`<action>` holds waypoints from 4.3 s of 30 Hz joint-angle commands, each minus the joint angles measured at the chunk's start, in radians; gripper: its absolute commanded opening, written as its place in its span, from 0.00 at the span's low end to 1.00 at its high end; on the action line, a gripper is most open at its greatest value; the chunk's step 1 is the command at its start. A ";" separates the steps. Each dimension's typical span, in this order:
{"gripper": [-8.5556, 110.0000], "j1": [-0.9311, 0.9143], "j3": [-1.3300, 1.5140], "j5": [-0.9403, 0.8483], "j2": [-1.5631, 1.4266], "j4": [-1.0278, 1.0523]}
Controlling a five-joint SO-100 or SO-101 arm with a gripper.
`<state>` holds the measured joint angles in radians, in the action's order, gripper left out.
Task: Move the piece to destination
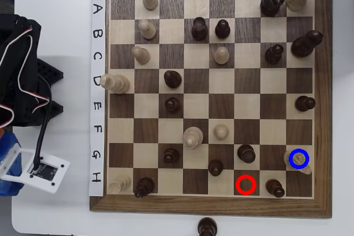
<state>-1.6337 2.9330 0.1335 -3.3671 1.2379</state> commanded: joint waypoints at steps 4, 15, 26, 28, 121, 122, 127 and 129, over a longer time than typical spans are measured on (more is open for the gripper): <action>0.08 -0.043 0.097 -0.106 -0.057 -0.060; 0.07 -0.057 0.190 -0.163 -0.058 -0.143; 0.07 -0.057 0.193 -0.146 -0.058 -0.149; 0.07 -0.057 0.193 -0.146 -0.058 -0.149; 0.07 -0.032 0.198 -0.282 -0.058 -0.169; 0.07 -0.032 0.198 -0.282 -0.058 -0.169; 0.07 -0.032 0.198 -0.282 -0.058 -0.169; 0.07 -0.032 0.198 -0.282 -0.058 -0.169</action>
<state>-1.6674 3.1385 -0.1212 -3.3671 1.1183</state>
